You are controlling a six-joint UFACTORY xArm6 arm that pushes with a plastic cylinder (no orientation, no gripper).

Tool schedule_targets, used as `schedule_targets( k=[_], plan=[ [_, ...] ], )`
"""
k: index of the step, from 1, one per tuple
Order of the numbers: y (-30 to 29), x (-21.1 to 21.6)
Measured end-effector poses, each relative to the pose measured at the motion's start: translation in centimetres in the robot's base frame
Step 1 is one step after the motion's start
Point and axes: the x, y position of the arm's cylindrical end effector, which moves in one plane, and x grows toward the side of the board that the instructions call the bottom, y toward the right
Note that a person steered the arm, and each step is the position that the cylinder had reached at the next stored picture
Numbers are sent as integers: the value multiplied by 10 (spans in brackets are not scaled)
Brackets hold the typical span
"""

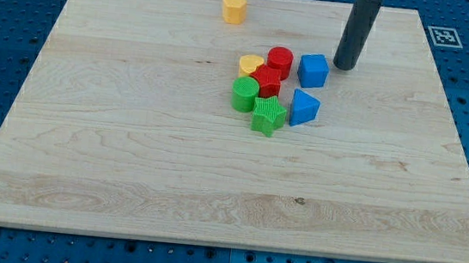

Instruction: Push the red circle into the yellow heart

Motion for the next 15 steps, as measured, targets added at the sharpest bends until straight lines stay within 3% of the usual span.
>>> schedule_targets(
  k=[2,3,5,7,8,10,12,13,15],
  plan=[
    [-48,42],
    [-63,43],
    [-25,43],
    [53,50],
    [60,49],
    [-32,34],
    [-53,-10],
    [-99,-17],
    [-120,-17]
  ],
)
